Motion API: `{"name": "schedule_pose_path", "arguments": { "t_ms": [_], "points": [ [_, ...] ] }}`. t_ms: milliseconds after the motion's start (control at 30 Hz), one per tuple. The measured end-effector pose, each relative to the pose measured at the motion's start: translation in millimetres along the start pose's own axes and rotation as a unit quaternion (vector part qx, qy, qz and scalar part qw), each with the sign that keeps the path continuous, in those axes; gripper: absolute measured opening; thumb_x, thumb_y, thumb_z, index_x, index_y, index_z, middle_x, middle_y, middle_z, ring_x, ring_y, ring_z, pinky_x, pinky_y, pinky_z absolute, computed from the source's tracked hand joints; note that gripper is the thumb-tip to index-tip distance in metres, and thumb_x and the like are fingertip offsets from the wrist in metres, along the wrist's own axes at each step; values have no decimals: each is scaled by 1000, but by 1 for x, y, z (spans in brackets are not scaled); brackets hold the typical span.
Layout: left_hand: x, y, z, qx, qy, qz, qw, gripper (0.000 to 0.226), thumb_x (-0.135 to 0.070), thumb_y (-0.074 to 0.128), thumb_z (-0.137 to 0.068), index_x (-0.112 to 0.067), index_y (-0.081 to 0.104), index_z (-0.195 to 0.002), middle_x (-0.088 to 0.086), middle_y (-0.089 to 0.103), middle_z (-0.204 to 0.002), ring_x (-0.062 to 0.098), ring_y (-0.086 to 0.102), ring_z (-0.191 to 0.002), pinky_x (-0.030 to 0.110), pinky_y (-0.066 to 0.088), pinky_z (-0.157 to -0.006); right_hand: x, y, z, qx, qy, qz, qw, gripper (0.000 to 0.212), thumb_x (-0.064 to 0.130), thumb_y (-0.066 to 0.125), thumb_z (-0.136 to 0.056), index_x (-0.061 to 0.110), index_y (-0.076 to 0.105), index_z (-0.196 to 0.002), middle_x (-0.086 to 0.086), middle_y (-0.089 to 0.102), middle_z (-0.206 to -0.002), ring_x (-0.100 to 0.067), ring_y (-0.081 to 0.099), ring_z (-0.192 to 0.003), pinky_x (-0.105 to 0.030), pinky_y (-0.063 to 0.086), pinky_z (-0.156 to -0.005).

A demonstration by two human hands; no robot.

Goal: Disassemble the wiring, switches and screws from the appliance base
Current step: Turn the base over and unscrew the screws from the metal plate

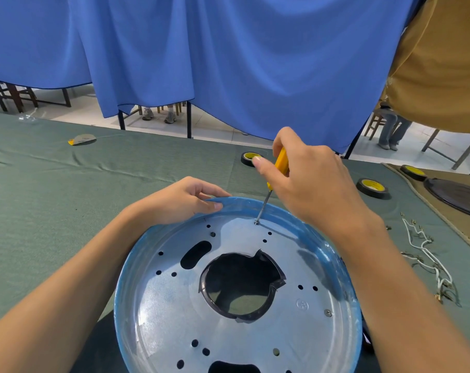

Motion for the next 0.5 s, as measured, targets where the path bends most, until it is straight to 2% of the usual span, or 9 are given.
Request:
{"name": "schedule_pose_path", "arguments": {
  "t_ms": [33, 100, 200, 267, 367, 433, 500],
  "points": [
    [0, 0, 0, 0, 0, 1, 1000, 27, -12, 56, -97, -34, 70, -109, -3, 76, -100, 16, 72, -92, 31, 57, -82, 2, -2, 0, -17, -12, 5, 1000, 33, 52, 50, -96, 20, 44, -90, 3, 46, -57, -28, 52, -58, -39, 49, -58],
    [-1, -1, 0, -4, 0, -7, 1000, 27, -13, 57, -97, -33, 70, -109, -5, 76, -100, 17, 72, -92, 30, 57, -82, 3, -3, -2, -24, -24, -2, 999, 30, 48, 50, -96, 20, 47, -89, 1, 50, -58, -28, 53, -58, -42, 51, -59],
    [-2, -1, 1, -4, -4, -18, 1000, 27, -13, 56, -97, -31, 70, -111, -6, 75, -100, 16, 71, -93, 29, 56, -82, -3, 2, -3, 7, -12, -27, 1000, 13, 32, 52, -93, 20, 48, -94, 1, 52, -60, -28, 54, -61, -43, 51, -62],
    [-4, 0, 2, -3, -6, -18, 1000, 27, -12, 56, -97, -31, 70, -110, -8, 75, -98, 12, 71, -90, 24, 55, -77, -10, 3, -3, 32, 17, -41, 999, 12, 31, 51, -90, 20, 48, -93, 2, 51, -59, -28, 54, -62, -41, 49, -61],
    [-6, 0, 4, -9, -4, -26, 1000, 26, -14, 56, -97, -32, 70, -109, -9, 76, -96, 6, 70, -85, 17, 51, -71, -16, -1, -9, 61, 54, -8, 997, 35, 50, 46, -94, 19, 50, -76, 7, 50, -53, -27, 52, -66, -35, 37, -59],
    [-7, 0, 5, -12, -4, -26, 1000, 25, -14, 57, -97, -32, 70, -109, -7, 76, -94, 6, 70, -84, 18, 51, -70, -14, -2, -17, 106, 50, 21, 993, 40, 54, 49, -93, 23, 47, -68, 3, 51, -61, -28, 50, -71, -33, 32, -61],
    [-7, 0, 5, -13, -4, -23, 1000, 25, -14, 56, -97, -32, 70, -107, -8, 76, -91, 6, 70, -81, 19, 51, -68, -9, 1, -23, 161, 36, 18, 986, 27, 42, 56, -91, 28, 48, -70, -1, 53, -73, -27, 50, -78, -31, 32, -62]
  ]
}}
Point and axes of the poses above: each hand's wrist, its own z-axis away from the middle knuckle, its own y-axis out of the palm, x = y × z, the point moved 8 cm from there along -z, towards the middle knuckle
